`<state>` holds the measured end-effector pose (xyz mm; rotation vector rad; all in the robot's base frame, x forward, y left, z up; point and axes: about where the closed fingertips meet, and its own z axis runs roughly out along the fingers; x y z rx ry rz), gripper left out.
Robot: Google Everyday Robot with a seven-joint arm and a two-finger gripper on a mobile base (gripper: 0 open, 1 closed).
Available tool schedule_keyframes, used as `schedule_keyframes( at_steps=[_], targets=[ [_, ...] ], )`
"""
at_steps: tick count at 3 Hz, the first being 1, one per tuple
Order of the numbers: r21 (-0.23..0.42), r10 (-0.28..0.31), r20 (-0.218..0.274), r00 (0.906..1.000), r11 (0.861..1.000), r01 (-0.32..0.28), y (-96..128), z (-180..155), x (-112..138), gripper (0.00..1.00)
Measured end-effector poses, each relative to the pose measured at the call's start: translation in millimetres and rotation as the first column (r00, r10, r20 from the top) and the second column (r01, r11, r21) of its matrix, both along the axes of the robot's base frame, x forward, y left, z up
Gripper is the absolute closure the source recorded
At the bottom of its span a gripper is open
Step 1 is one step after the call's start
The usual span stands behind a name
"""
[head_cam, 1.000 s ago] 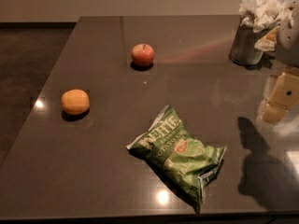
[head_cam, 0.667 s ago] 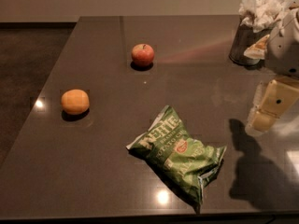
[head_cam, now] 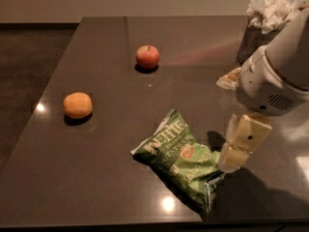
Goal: Move green jalapeno chip bag near apple
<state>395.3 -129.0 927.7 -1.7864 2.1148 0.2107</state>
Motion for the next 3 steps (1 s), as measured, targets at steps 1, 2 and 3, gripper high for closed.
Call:
schedule_keyframes(
  at_steps=[1,2,3],
  targets=[
    [0.000,0.020,-0.016,0.9997,1.000,-0.020,27.0,-28.3,-11.4,0.00],
    [-0.013,0.022,-0.036,0.9991,1.000,-0.023,43.5,-51.2,-20.1,0.00],
    [-0.036,0.010,-0.046,0.9989,0.999,-0.012,52.3,-70.5,-23.2,0.00]
  ],
)
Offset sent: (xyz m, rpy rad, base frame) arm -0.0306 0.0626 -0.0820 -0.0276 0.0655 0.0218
